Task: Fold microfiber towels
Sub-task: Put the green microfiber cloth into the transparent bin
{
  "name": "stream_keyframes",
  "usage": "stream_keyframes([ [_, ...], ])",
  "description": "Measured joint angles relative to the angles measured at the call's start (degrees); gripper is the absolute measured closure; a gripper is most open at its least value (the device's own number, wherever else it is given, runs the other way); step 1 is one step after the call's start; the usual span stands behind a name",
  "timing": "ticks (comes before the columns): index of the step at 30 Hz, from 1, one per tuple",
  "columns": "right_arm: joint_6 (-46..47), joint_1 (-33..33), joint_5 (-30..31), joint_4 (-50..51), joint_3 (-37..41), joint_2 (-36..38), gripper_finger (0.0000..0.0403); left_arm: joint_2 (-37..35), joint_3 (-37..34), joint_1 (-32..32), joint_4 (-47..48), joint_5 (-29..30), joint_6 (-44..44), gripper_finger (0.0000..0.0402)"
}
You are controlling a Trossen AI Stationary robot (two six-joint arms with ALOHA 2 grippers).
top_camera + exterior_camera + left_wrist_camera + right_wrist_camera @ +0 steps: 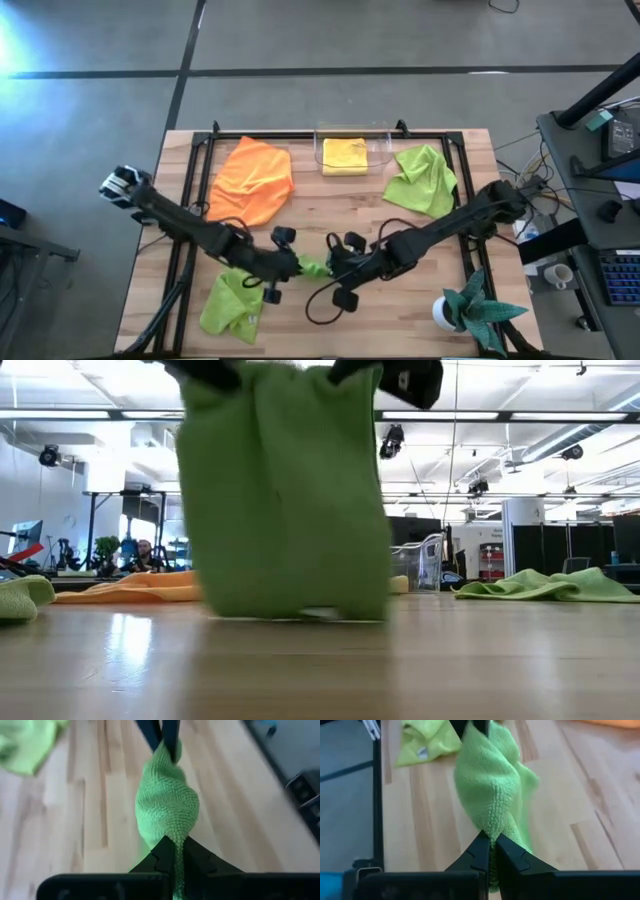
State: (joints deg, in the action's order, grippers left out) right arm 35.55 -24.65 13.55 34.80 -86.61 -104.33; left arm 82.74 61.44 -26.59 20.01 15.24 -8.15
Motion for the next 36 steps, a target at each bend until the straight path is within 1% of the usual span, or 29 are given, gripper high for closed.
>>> stream_keyframes([
  [2, 0.0, 0.2, 0.4, 0.6, 0.0, 1.1, 0.0392, -1.9, 0.3, 0.2, 0.1, 0.2, 0.9, 0.0398],
  [6, 0.3, 0.4, 3.1, 1.5, 0.0, 3.2, 0.0392, -4.1, 0.7, 1.0, 0.1, 0.5, 1.1, 0.0398],
  [10, 0.2, 1.0, 4.8, 1.6, 0.0, 5.0, 0.0392, -4.2, 0.7, 2.0, 0.2, 3.1, 1.5, 0.0398],
  [14, -0.9, 2.4, 6.6, 4.1, 0.0, 6.0, 0.0392, -3.8, 1.4, 4.2, 0.1, 6.4, 4.0, 0.0398],
  [21, -2.2, 6.3, 7.7, 7.5, 0.0, 7.7, 0.0392, -3.8, 4.3, 10.4, -0.2, 7.4, 9.1, 0.0398],
  [24, -2.5, 8.3, 10.3, 8.8, 0.0, 9.2, 0.0392, -3.9, 5.2, 13.6, -0.4, 7.4, 10.6, 0.0398],
  [31, -3.9, 14.9, 11.9, 9.8, 0.0, 13.3, 0.0392, -3.9, 6.8, 21.7, -1.9, 7.3, 10.7, 0.0398],
  [36, -6.6, 19.6, 12.2, 9.8, 0.0, 15.2, 0.0392, -3.9, 7.4, 26.1, -4.8, 6.2, 13.5, 0.0398],
])
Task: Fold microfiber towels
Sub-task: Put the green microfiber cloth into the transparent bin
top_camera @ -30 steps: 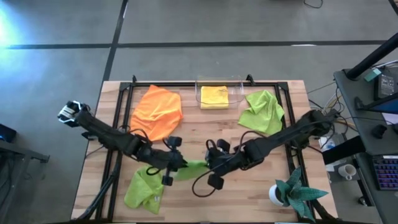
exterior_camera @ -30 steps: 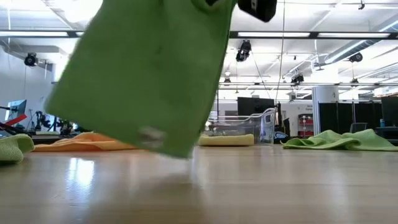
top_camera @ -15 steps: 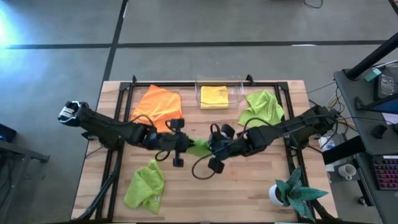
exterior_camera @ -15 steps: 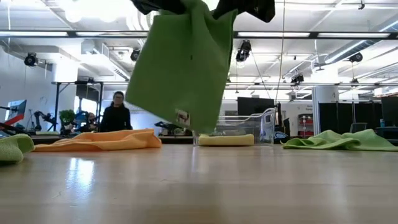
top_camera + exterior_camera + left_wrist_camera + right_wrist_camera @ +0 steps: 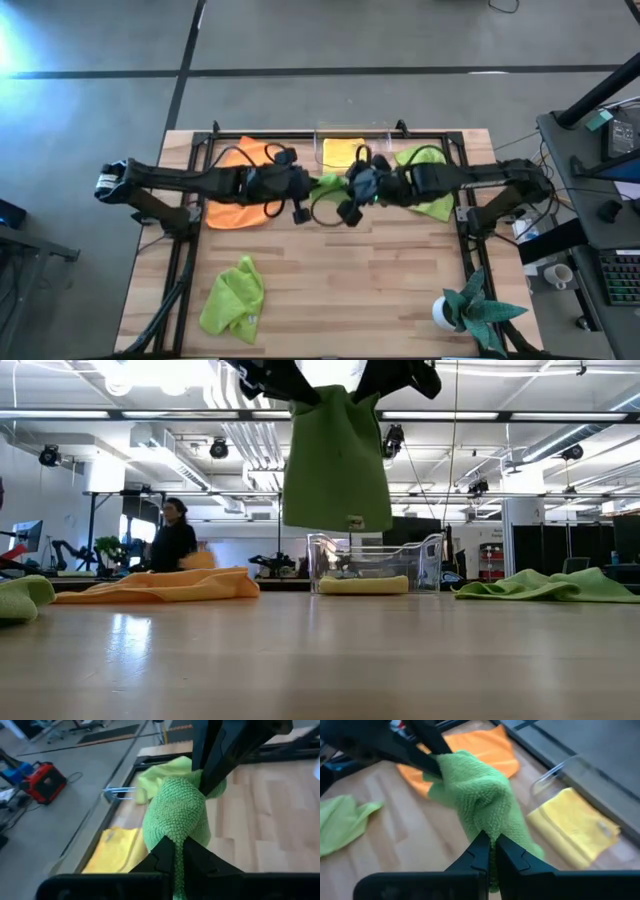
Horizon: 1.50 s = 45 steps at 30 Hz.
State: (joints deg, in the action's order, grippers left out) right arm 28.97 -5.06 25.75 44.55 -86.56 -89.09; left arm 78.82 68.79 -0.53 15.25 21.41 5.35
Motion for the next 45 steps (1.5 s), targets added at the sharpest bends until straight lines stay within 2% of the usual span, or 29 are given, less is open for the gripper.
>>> stream_keyframes([
  [11, -7.4, 8.1, -0.1, -0.7, 0.0, 1.6, 0.0392, 1.8, 0.4, 8.0, -7.7, -0.1, 3.0, 0.0398],
  [21, -15.4, 15.6, -0.1, -3.4, 0.0, 1.6, 0.0392, 11.4, 8.6, 12.4, -7.7, -0.6, 9.5, 0.0398],
  [29, -20.4, 21.5, -0.2, -3.9, 0.0, 1.6, 0.0392, 16.5, 14.9, 16.0, -7.1, -0.7, 15.0, 0.0398],
  [40, -24.0, 28.1, -0.7, -7.6, 0.0, 0.9, 0.0392, 22.0, 20.7, 22.5, -7.3, -7.0, 15.2, 0.0398],
  [45, -27.1, 31.0, -3.1, -10.1, 0.0, -0.7, 0.0392, 23.6, 21.7, 24.9, -7.7, -9.1, 20.6, 0.0398],
])
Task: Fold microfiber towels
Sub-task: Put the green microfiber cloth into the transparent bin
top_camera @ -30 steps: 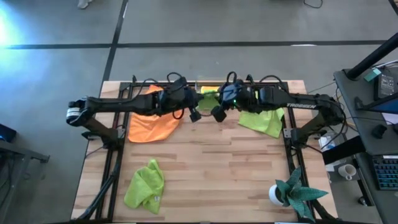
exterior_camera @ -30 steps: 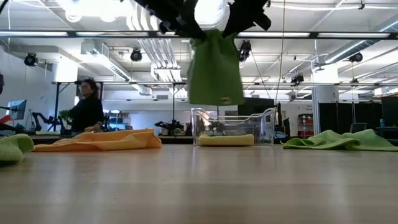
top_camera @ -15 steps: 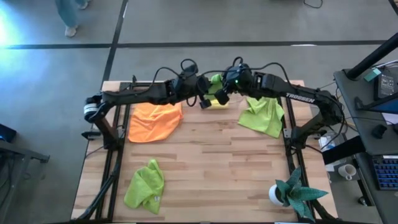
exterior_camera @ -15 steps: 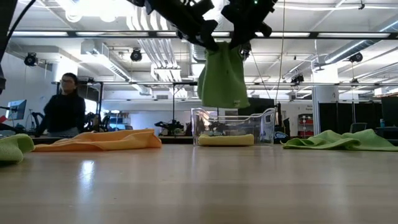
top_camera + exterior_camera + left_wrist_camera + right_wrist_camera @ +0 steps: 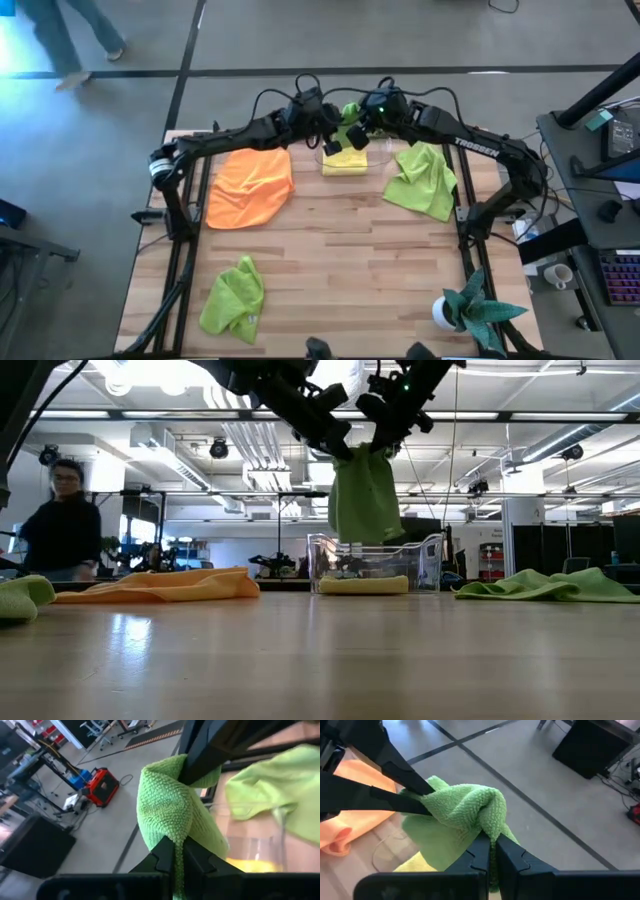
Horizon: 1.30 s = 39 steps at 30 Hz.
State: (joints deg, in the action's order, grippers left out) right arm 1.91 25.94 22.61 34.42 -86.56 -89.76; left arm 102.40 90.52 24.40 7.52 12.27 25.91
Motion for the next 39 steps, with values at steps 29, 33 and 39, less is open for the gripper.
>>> stream_keyframes([
  [29, -14.6, 10.8, -2.4, -20.0, 0.0, -7.1, 0.0392, 6.4, 3.7, 11.8, -6.6, -8.8, 15.5, 0.0398],
  [33, -14.7, 11.9, -4.4, -18.4, 0.0, -8.8, 0.0392, 8.2, 3.7, 12.6, -7.1, -8.8, 15.6, 0.0398],
  [39, -13.4, 12.0, -6.5, -15.0, 0.0, -9.8, 0.0392, 9.1, 3.6, 12.7, -5.9, -9.0, 15.1, 0.0398],
])
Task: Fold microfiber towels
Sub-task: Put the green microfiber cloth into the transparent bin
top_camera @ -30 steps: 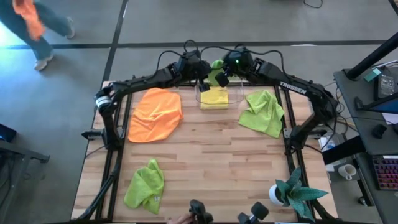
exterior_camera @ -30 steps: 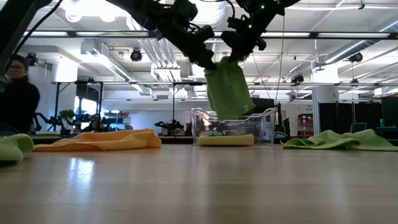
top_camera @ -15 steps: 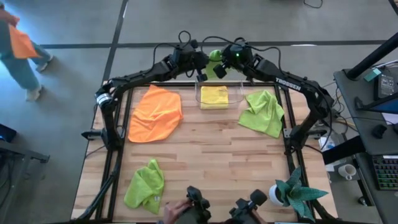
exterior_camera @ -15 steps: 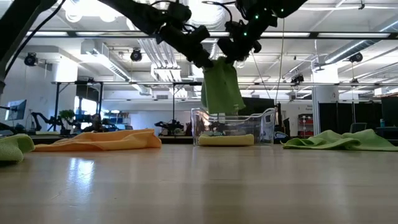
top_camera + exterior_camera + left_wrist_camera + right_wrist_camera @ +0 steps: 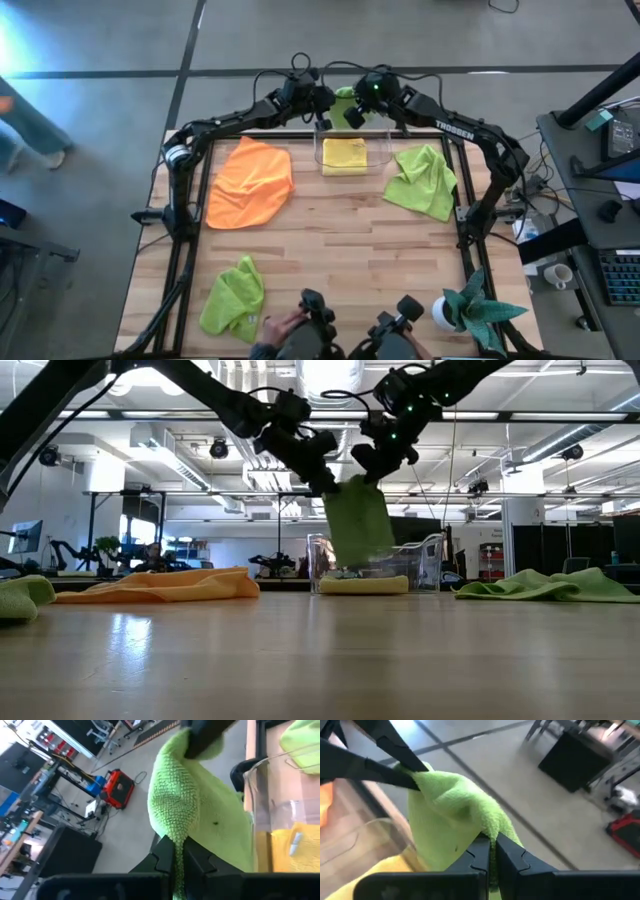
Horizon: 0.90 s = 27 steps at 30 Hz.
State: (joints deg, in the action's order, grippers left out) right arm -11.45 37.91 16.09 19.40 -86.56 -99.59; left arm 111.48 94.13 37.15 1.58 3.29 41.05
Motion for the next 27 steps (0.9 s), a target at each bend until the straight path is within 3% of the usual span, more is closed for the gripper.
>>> stream_keyframes([
  [19, 4.4, 0.0, -14.8, 21.2, 0.3, 0.1, 0.0392, -1.7, -0.1, -5.5, 16.6, -0.3, -0.3, 0.0398],
  [27, 4.0, -0.3, -20.2, 28.1, 1.7, 0.1, 0.0392, -2.6, -0.9, -8.1, 23.4, -3.4, -0.4, 0.0398],
])
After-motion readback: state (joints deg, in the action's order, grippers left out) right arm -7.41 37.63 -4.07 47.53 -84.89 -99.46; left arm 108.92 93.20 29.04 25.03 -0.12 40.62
